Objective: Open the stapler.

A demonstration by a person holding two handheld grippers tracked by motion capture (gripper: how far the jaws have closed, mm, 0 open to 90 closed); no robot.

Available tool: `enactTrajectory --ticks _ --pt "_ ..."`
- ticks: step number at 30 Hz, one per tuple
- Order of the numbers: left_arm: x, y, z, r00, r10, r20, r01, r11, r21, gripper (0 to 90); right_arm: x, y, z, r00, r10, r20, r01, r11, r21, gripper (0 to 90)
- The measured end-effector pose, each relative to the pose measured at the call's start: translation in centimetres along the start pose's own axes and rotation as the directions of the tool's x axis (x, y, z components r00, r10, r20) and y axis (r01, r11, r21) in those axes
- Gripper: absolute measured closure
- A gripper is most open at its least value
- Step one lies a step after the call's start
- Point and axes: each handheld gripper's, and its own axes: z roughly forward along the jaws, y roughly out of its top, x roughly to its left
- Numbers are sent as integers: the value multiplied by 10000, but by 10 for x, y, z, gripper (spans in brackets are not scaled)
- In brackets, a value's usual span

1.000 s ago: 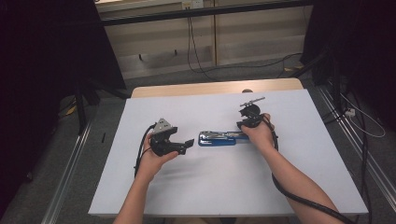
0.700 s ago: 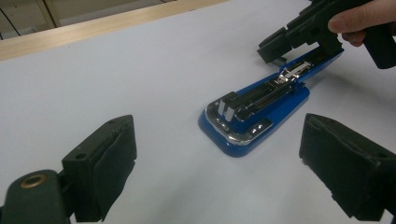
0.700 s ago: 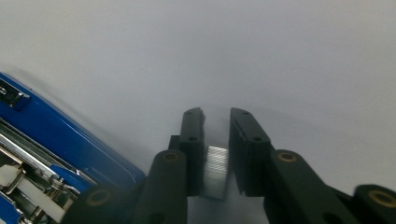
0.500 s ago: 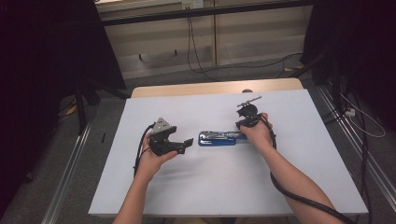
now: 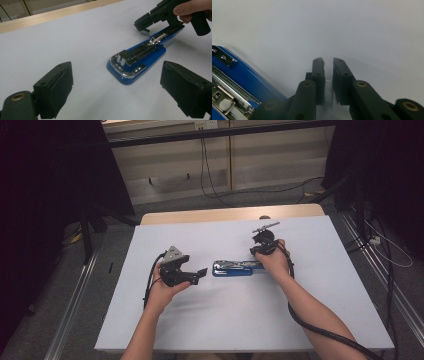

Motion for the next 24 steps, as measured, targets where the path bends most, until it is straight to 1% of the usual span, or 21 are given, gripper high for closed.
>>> enactTrajectory --ticks 4,7,9,13,14,15,17,19,22,23,24 --pt "0 0 -1 10000 -59 9 59 10000 -35 113 0 3 -2 10000 -30 -48 29 9999 -163 806" --pt "0 0 -2 10000 -13 -4 13 10000 -40 113 0 5 -6 9999 -59 -107 57 9997 -257 806" --pt "0 1 -2 10000 -12 0 12 10000 -66 113 0 7 -9 9999 -81 -143 77 9994 -326 806" --pt "0 1 -2 10000 1 -6 -1 10000 -65 113 2 9 -19 9992 -195 -362 176 9986 -507 807" --pt "0 1 -2 10000 51 -24 -51 10000 -65 113 5 9 -26 9980 -359 -529 325 9975 -626 806" --pt "0 1 -2 10000 35 -16 -35 10000 -76 113 5 9 -26 9980 -359 -529 325 9975 -626 806" --pt "0 1 -3 10000 45 -21 -45 10000 -73 113 7 8 -33 9962 -517 -696 469 9965 -689 806" --pt "0 1 -3 10000 33 -39 -33 10000 -70 113 10 6 -40 9937 -591 -953 516 9955 -795 807" --pt "0 2 -4 10000 30 -57 -30 10000 -68 113 14 -2 -52 9874 -775 -1379 659 9940 -868 807" --pt "0 2 -4 10000 8 -61 -9 10000 -84 113 18 -10 -58 9827 -871 -1635 738 9936 -857 807" --pt "0 2 -4 10000 6 -58 -7 10000 -78 113 18 -10 -58 9827 -871 -1635 738 9936 -857 807"
